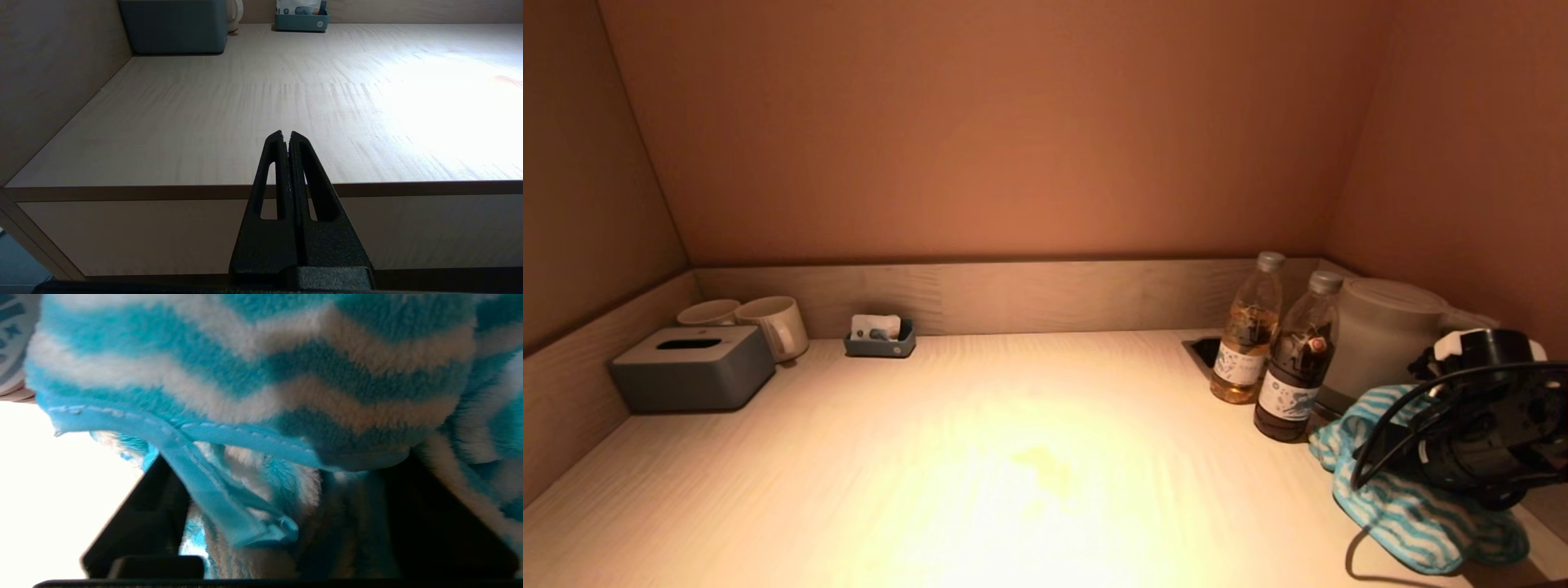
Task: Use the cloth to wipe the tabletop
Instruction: Pick up the tablecloth
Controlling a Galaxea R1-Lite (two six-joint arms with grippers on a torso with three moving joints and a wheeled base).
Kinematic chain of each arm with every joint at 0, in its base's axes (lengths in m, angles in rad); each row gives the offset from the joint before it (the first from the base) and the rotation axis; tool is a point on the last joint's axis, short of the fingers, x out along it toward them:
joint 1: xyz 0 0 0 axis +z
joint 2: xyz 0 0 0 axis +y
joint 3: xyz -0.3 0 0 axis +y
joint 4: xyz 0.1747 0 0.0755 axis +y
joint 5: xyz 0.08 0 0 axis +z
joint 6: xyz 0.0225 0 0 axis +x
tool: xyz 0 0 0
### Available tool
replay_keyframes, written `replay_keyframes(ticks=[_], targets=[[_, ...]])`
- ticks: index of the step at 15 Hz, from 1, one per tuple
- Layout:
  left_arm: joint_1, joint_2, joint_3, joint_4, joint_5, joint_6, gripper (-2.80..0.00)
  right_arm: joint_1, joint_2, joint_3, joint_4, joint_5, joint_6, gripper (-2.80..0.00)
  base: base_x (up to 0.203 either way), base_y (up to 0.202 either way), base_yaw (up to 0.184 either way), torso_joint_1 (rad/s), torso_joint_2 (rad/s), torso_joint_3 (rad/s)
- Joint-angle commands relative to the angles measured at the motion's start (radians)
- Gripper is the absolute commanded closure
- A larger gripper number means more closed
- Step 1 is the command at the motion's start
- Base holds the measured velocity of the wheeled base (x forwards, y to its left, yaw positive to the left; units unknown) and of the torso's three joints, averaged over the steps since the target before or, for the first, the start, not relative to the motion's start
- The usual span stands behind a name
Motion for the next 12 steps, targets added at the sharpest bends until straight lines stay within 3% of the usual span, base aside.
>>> replay_keyframes(ticks=[1,6,12], targets=[[0.0,0.0,0.0,0.0,0.0,0.0,0.0,-0.004,0.034,0.01,0.009,0.002,0.004,0.0,0.0,0.0,0.0,0.0,0.0,0.0],[0.0,0.0,0.0,0.0,0.0,0.0,0.0,-0.004,-0.055,0.052,0.007,0.014,0.006,0.0,0.0,0.0,0.0,0.0,0.0,0.0],[0.0,0.0,0.0,0.0,0.0,0.0,0.0,0.008,-0.358,0.081,0.057,0.135,-0.002,0.0,0.0,0.0,0.0,0.0,0.0,0.0]])
